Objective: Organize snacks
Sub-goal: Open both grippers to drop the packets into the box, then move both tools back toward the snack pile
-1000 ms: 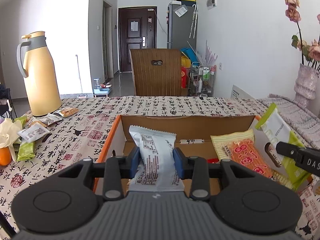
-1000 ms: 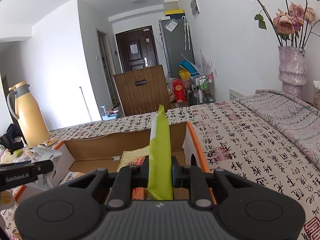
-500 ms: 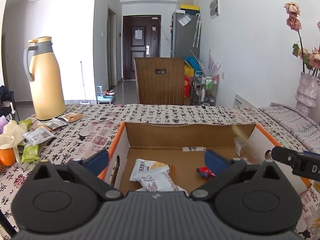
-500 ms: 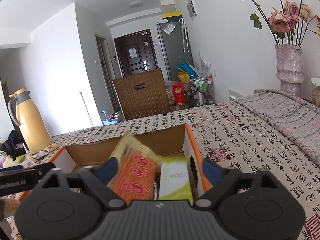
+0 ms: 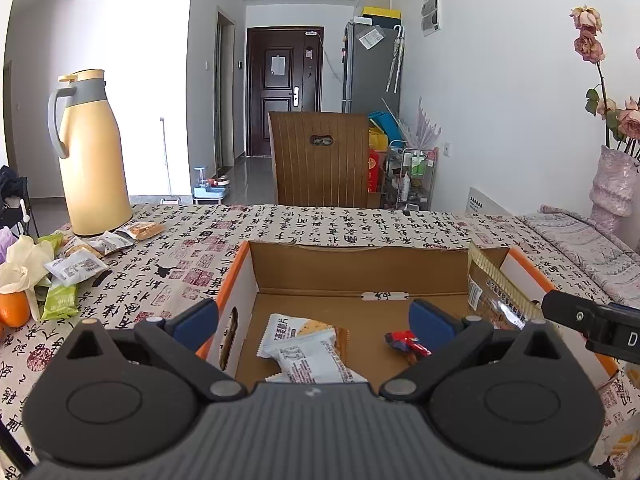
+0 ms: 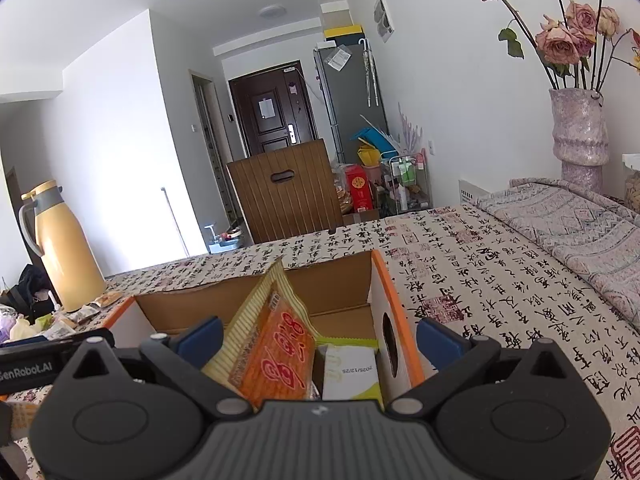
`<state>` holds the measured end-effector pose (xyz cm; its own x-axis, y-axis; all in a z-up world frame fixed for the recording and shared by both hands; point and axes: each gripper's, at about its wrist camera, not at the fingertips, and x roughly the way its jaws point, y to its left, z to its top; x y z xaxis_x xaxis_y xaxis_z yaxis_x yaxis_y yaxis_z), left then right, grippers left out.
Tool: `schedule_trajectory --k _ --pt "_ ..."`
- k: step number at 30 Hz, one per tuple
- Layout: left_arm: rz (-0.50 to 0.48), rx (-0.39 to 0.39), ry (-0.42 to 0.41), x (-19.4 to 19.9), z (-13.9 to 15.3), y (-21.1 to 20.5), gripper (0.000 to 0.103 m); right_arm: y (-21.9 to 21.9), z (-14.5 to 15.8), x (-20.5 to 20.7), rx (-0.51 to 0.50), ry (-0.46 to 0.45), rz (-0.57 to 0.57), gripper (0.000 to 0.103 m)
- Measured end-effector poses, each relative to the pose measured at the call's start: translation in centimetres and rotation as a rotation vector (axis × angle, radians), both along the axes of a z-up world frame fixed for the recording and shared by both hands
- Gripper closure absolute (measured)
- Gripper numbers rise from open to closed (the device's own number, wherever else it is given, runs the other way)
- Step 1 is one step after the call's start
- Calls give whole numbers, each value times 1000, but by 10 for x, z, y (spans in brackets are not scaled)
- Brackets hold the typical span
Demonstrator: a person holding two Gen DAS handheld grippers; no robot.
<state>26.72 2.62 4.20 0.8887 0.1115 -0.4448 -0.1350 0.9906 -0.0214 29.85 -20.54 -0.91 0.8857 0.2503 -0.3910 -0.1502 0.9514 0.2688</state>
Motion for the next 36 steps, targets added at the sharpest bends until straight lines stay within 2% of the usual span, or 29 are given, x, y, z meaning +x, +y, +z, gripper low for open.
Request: schedule_trajectory --k 9,20,29,36 --pt "14 9 -36 -13 21 -7 0 -1 21 -11 -14 -17 -3 0" --pt "4 27 -62 -57 41 -15 0 -12 36 -52 -25 -33 22 0" --pt "-9 9 -38 -102 37 -18 0 -25 31 -95 -59 0 43 0" --pt "-24 5 -10 -133 22 -15 0 -36 20 -128 -94 9 45 0"
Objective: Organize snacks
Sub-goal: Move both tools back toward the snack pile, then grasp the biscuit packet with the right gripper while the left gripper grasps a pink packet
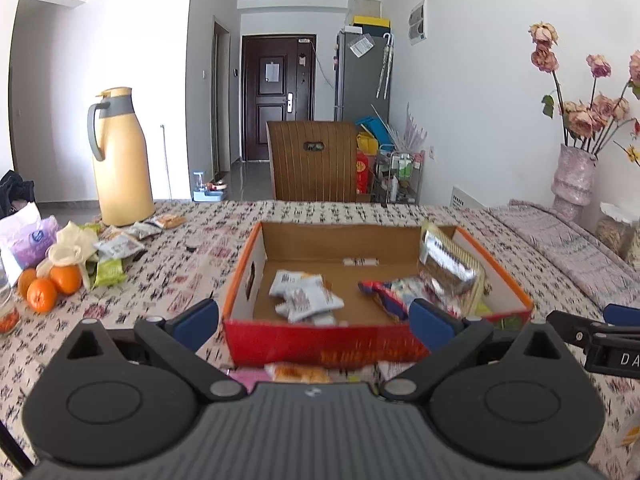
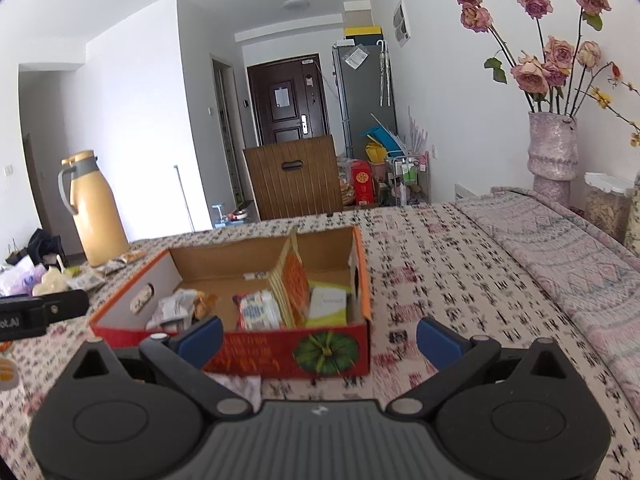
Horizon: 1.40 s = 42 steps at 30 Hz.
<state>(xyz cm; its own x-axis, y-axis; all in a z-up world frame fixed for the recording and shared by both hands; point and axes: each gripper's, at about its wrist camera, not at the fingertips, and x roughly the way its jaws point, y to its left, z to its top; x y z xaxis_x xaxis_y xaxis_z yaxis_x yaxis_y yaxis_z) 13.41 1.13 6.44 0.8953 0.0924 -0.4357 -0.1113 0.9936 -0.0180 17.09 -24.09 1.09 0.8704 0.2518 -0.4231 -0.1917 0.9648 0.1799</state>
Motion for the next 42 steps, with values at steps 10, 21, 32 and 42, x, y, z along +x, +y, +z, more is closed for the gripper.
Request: schedule_trajectory --k 10,21,32,42 --pt "-2 2 59 -32 -30 14 0 -10 -38 -28 -55 122 21 0" --pt "-4 -9 124 -43 -50 15 0 -21 -73 -46 -121 242 32 0" --pt "9 -23 139 -41 -53 20 0 -14 -84 -16 -189 271 69 0" --pt "1 -22 163 -36 -58 19 0 -13 -80 -22 -173 239 58 29"
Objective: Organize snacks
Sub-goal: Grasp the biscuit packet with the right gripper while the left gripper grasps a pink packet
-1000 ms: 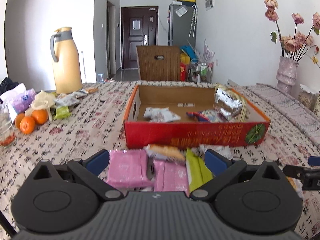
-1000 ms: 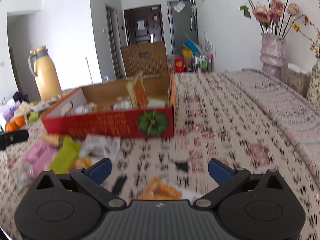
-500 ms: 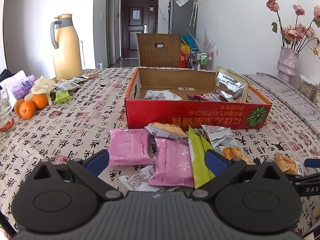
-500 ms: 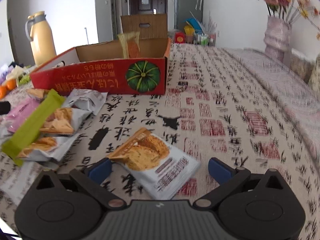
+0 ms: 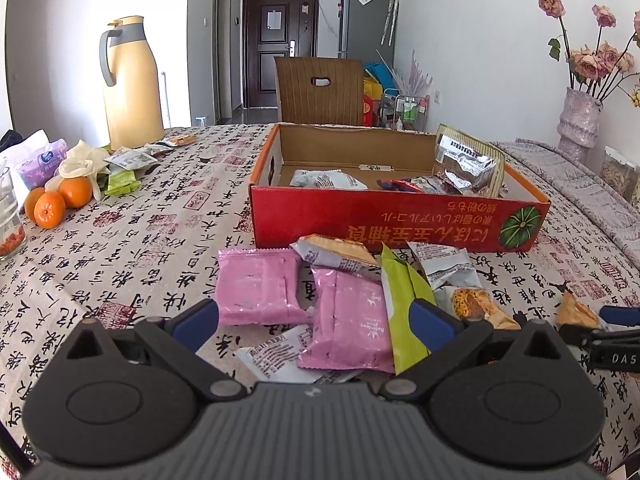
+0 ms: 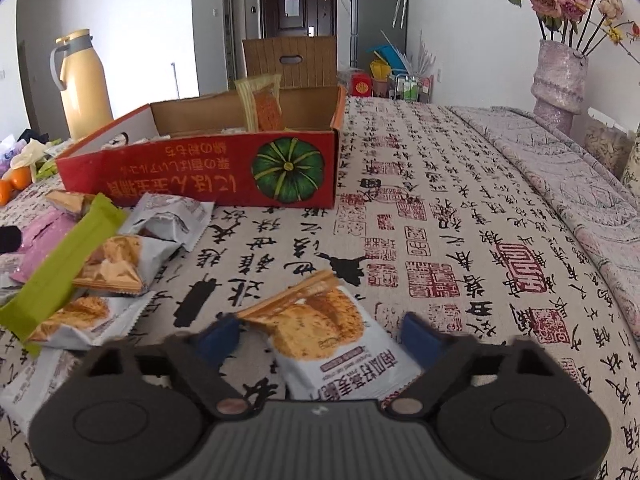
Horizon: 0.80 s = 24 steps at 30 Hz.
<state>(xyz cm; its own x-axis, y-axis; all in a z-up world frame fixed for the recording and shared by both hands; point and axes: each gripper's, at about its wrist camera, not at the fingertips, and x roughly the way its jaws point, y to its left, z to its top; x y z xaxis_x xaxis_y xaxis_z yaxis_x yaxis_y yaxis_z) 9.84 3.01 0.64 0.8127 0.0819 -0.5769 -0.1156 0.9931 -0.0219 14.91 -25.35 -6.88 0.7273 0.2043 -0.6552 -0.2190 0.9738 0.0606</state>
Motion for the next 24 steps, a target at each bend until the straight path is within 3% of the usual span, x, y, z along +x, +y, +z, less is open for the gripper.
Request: schedule_trajectory --k 1,2,7,18,24 --pt "-1 0 2 0 0 0 0 -1 1 -1 2 -5 -1 42" --pt "-2 0 3 0 -1 0 0 -2 2 -3 3 -10 0 46" --pt "5 0 12 2 -2 1 0 -5 2 -11 5 -25 -1 55" --pt "37 16 44 20 2 14 0 -10 11 -11 69 -69 -53 57" --pt "77 27 119 47 -3 32 0 -10 17 -8 81 -97 -77 57"
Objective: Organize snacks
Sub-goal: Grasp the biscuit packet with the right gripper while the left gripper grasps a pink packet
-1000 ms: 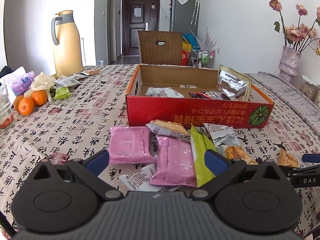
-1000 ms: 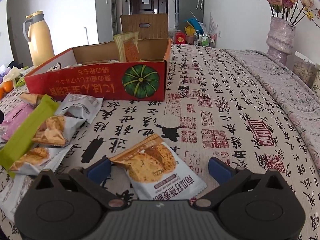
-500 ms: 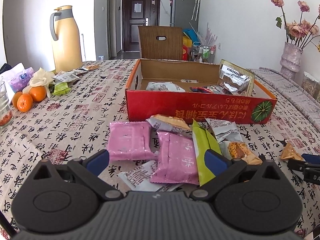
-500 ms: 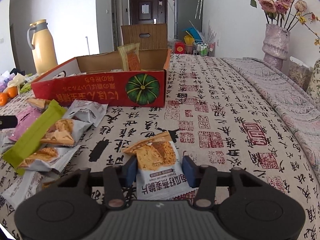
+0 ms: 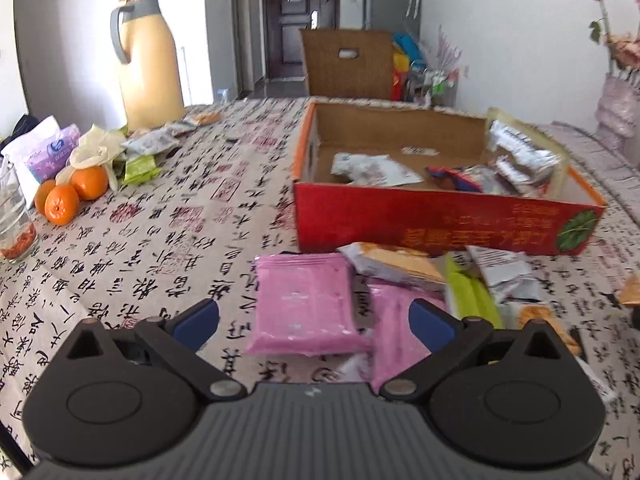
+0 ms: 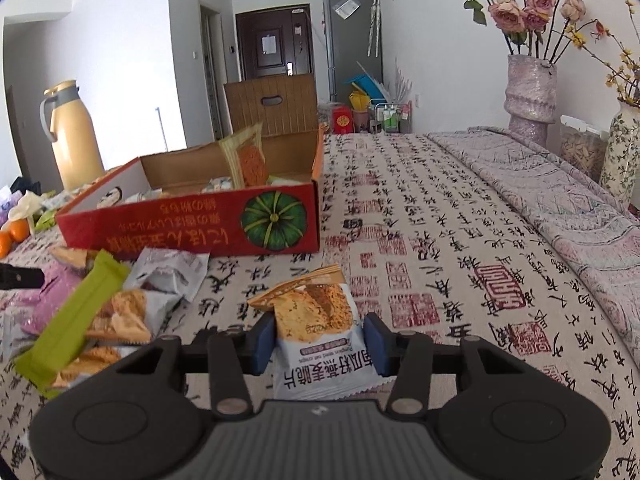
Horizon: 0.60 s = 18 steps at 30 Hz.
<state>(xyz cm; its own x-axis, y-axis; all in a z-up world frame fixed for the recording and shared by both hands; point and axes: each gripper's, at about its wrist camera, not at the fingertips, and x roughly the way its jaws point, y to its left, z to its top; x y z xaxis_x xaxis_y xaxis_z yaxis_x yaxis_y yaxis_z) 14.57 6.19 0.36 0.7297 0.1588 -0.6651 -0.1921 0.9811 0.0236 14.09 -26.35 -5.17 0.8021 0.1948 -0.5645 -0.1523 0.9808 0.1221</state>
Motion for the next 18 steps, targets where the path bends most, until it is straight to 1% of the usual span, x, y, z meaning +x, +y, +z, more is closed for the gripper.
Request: schedule_trajectory --k 3,9,12,14,16,17,18 --pt "23 -16 27 10 -3 10 0 -1 2 0 7 -9 -10 57" --pt "57 -21 77 28 -13 19 0 -1 0 2 16 -6 -23 57" --pt "62 -35 103 35 -20 19 9 2 -1 4 17 -3 -20 57" --pt "65 -38 119 37 -24 18 21 3 -2 4 18 -1 -19 57" --pt "65 -38 120 38 -27 17 27 4 -2 5 17 2 -19 57" --pt "63 -35 116 38 -27 16 33 4 -2 5 17 3 -18 57" --pt "57 -39 111 37 -27 15 37 4 -3 6 17 5 -17 57"
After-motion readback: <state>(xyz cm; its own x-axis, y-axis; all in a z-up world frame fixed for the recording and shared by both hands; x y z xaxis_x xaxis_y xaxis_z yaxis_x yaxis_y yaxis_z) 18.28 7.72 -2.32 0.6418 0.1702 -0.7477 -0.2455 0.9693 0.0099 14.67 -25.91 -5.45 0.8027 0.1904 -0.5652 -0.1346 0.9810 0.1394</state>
